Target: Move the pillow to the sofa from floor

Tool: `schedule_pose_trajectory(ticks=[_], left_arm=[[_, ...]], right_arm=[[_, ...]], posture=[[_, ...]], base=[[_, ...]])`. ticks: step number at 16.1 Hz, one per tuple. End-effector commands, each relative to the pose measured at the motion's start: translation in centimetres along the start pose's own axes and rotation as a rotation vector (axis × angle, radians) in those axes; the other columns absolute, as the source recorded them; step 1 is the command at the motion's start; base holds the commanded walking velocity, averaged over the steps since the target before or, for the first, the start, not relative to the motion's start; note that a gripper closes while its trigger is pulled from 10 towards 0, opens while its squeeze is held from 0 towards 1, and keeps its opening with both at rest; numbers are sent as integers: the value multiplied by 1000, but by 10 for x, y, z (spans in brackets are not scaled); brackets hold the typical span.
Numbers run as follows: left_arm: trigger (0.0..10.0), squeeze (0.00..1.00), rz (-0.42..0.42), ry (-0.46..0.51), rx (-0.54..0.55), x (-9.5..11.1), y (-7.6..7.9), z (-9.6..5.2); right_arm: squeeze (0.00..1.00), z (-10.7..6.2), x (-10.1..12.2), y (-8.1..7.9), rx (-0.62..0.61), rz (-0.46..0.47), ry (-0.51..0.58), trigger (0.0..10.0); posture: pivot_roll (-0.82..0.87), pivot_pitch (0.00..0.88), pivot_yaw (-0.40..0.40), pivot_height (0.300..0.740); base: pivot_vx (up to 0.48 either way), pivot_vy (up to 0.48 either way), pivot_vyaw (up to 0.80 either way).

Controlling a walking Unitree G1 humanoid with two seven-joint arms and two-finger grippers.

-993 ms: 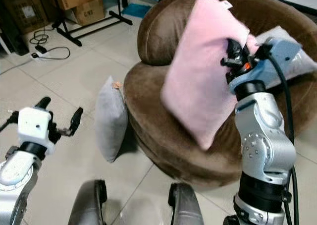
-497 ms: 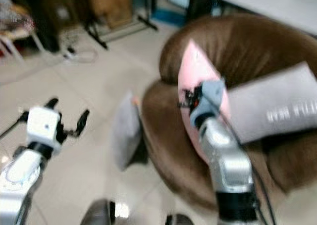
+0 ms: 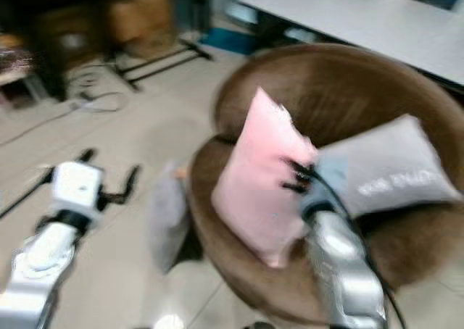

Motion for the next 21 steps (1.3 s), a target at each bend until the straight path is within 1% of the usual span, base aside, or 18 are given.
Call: schedule_pose_trajectory(ticks=[1,2,3,5,6,7,8,12,15,19,21], left_arm=[[10000,0,7,-41,6,-11,-4,-5],[10000,0,20,-38,-1,-11,-3,-5],[10000,0,37,-29,8,-10,-4,-4],[10000,0,24,-9,10,-7,-4,-3],[10000,0,3,6,9,-3,-6,-6],[10000,0,2,9,11,-2,-7,-7],[10000,0,2,11,18,-1,-9,-8],[10000,0,13,12,23,-1,-13,-12],[10000,0,16,9,28,-1,-14,-14],[10000,0,20,5,38,0,-17,-17],[10000,0,-2,-4,16,-3,-13,-21]], right_arm=[[0,1,12,-20,57,11,56,10000],[0,-2,11,-20,56,15,60,10000],[0,-3,13,-27,86,10,62,10000],[0,-6,18,-46,187,10,73,10000],[0,-6,18,-61,254,12,63,10000],[0,-6,18,-64,265,17,63,10000],[0,-5,16,-72,290,19,57,10000],[0,2,15,-79,307,31,47,10000],[0,3,14,-81,318,35,46,10000],[0,1,14,-95,412,37,37,10000],[0,1,13,-99,445,25,27,10000]], posture=[[-16,0,2,740],[-22,0,10,740],[-24,0,14,740],[-18,0,11,740],[-8,0,4,740],[-8,0,4,740],[0,0,-1,740],[25,0,-16,740],[37,0,-25,740],[50,0,-38,740],[54,0,-44,740]], base=[[0,0,0],[0,0,0],[0,0,0],[0,0,0],[0,0,0],[0,0,0],[315,0,-800],[339,0,-800],[345,0,-800],[337,0,0],[0,0,0]])
Point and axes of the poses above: a point about 5 cm out from each wrist's last joint towards the gripper, its own z axis pointing out of the wrist towards the gripper, its own x axis along the axis of the wrist's last joint, y = z × x, the point moved 5 cm from there along z, pointing out of the wrist towards the gripper, and after that the axes turned 5 degrees about z, right-handed, at the moved point
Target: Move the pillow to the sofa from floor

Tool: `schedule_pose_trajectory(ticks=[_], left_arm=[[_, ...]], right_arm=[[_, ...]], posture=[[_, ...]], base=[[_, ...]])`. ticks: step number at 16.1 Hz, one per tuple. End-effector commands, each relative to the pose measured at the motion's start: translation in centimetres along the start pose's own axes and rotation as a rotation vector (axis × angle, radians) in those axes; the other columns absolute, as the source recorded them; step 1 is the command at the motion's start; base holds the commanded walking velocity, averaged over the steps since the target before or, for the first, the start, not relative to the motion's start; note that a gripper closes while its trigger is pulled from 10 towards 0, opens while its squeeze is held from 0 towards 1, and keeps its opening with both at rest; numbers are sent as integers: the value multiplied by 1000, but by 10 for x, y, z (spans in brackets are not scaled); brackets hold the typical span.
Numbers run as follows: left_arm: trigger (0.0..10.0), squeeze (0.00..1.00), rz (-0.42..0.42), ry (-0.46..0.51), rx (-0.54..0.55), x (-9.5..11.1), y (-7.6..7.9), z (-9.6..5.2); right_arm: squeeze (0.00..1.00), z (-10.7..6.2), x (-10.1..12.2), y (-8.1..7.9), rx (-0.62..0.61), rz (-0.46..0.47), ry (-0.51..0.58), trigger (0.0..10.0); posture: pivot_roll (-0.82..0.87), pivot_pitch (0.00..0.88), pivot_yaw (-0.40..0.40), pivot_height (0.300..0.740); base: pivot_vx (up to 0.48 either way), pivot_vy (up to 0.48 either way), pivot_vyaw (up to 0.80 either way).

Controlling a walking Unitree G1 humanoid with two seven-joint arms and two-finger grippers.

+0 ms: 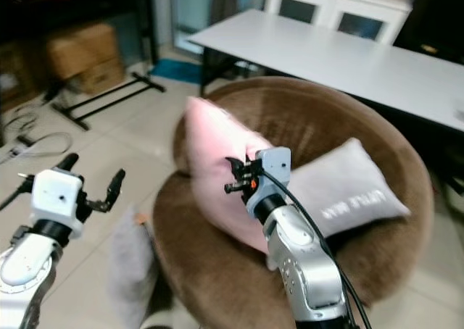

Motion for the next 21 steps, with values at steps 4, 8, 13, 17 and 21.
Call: schedule_pose_trajectory(ticks=[4,8,13,17,21], left_arm=[[10000,0,8,-27,-168,-6,19,-11],[10000,0,48,-95,-394,-19,37,-29],[10000,0,71,-131,-521,-26,49,-37],[10000,0,69,-135,-550,-25,50,-39],[10000,0,71,-134,-567,-24,48,-41]], right_arm=[[0,2,10,-6,50,0,9,10000],[0,10,11,-23,128,55,-22,10000],[0,36,0,4,-80,209,-96,10000],[0,49,-13,43,-284,219,-151,10000],[0,50,-8,85,-580,269,-119,10000]], posture=[[61,0,-54,740],[68,0,-56,740],[71,0,-51,740],[84,0,-57,740],[98,0,-67,740]], base=[[0,0,0],[0,0,0],[0,0,0],[0,0,0],[0,0,0]])
Point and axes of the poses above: a point about 5 cm out from each wrist's last joint towards the gripper, its own z axis pointing out of the wrist towards the gripper, its own x axis along the axis of the wrist's last joint, y = z × x, the point moved 5 cm from there along z, pointing out of the wrist towards the gripper, and after that the axes turned 5 degrees about z, right-handed, at the moved point
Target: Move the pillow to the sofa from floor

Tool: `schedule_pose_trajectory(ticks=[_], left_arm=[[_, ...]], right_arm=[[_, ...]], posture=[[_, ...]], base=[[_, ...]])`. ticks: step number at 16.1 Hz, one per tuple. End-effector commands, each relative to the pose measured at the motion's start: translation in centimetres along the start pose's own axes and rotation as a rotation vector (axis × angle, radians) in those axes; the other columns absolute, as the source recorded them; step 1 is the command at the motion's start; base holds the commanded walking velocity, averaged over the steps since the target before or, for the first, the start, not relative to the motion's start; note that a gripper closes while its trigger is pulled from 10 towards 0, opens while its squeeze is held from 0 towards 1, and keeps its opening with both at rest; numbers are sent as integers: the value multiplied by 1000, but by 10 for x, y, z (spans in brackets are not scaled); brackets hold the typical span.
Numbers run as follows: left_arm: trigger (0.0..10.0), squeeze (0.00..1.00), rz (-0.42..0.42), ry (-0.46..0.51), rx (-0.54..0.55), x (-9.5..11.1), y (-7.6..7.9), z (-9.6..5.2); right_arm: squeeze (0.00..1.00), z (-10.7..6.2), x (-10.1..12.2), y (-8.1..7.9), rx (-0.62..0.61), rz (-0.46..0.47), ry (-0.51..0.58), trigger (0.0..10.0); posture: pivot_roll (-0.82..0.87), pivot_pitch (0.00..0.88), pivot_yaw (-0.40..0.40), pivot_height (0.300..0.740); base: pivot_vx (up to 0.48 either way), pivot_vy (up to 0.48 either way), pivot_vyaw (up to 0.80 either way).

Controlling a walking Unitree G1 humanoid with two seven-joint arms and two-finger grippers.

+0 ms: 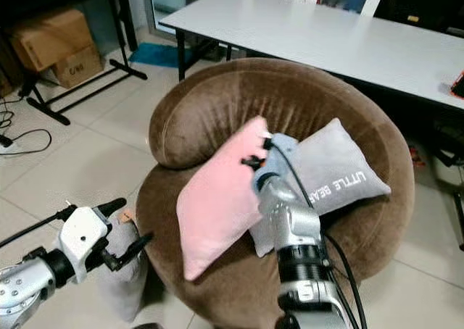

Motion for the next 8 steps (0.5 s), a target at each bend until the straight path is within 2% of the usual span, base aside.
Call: schedule_pose_trajectory(ticks=[1,2,4,6,7,8], left_arm=[[10000,0,5,8,-11,4,0,-3],[10000,0,3,10,-26,4,2,-3],[10000,0,-5,15,-70,5,7,-3],[10000,0,-19,27,-97,6,11,-4],[10000,0,-31,27,-125,6,15,-4],[10000,0,-38,26,-147,6,18,-3]], right_arm=[[0,0,27,13,-89,27,112,10000],[0,1,31,34,-196,-2,135,10000],[0,2,31,53,-259,-13,141,10000],[0,5,25,54,-222,-39,119,10000],[996,8,15,57,-216,-80,81,10000],[1000,9,10,62,-230,-107,71,10000]], posture=[[100,0,-71,740],[102,0,-75,740],[103,0,-78,740],[98,0,-74,740],[94,0,-70,740],[91,0,-68,740]], base=[[0,0,0],[0,0,0],[0,0,0],[0,0,0],[0,0,0],[0,0,0]])
Point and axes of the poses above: a point about 5 cm out from each wrist's last joint towards the gripper, its own z axis pointing out of the wrist towards the gripper, its own x axis along the axis of the wrist's last joint, y = z × x, the point moved 5 cm from there along z, pointing out of the wrist towards the gripper, and after that the axes turned 5 degrees about z, right-handed, at the moved point
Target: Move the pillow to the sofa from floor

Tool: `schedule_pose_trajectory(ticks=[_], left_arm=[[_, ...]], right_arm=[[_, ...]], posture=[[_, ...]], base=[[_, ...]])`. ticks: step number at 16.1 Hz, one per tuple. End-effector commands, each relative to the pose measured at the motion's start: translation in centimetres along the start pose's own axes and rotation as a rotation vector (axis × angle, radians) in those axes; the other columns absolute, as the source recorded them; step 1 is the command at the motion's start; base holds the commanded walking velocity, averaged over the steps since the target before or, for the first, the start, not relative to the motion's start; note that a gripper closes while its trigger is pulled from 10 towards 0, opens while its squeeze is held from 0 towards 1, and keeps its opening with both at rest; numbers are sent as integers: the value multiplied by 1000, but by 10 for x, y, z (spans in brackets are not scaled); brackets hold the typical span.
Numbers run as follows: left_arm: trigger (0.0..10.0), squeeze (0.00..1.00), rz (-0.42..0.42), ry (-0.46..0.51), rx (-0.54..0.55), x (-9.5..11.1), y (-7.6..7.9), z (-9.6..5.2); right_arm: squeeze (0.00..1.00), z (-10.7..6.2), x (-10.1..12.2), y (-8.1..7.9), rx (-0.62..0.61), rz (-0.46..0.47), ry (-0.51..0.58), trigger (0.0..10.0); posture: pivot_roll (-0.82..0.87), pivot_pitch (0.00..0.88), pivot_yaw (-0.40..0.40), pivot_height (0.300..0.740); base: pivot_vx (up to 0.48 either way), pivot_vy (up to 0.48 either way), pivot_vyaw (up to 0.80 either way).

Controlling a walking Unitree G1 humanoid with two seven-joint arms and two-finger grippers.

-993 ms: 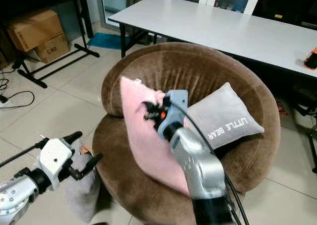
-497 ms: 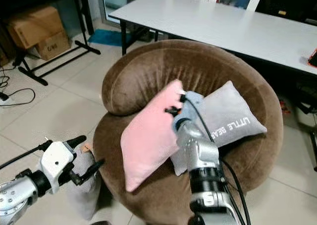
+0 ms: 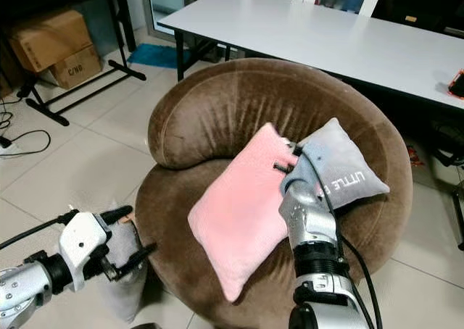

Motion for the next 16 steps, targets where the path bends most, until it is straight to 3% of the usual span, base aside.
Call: schedule_pose_trajectory(ticks=[1,2,6,9,10,13,14,16], left_arm=[[10000,0,0,7,-31,3,4,1],[10000,0,-2,9,-42,3,6,1],[10000,0,-17,18,-54,4,10,0],[10000,0,-96,17,-51,1,17,-8],[10000,0,-117,48,-8,6,12,-10],[10000,0,-115,133,248,16,-19,-9],[10000,0,-153,132,331,14,-26,-8],[10000,0,-136,138,405,15,-31,-1]], right_arm=[[1000,1,7,3,0,0,42,10000],[1000,-1,9,3,21,49,56,10000],[1000,-12,17,15,15,-4,83,10000],[1000,-38,41,45,7,-72,161,10000],[1000,-51,59,51,31,-78,211,10000],[1000,-75,74,33,214,-99,314,10000],[1000,-81,62,27,270,-132,287,10000],[1000,-97,24,2,426,-182,211,10000]], posture=[[89,0,-67,740],[87,0,-67,740],[81,0,-78,740],[77,0,-84,740],[73,0,-82,740],[49,0,-65,740],[44,0,-64,740],[43,0,-63,740]], base=[[0,0,0],[0,0,0],[0,0,0],[0,0,0],[0,0,0],[0,0,0],[0,0,0],[0,0,0]])
Point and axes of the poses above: a point about 5 cm out from each wrist's last joint towards the gripper, its own z axis pointing out of the wrist towards the gripper, its own x axis along the axis of the wrist's last joint, y = z × x, the point moved 5 cm from there along z, pointing out of the wrist towards the gripper, and after that the axes turned 5 degrees about z, right-handed, at the moved point
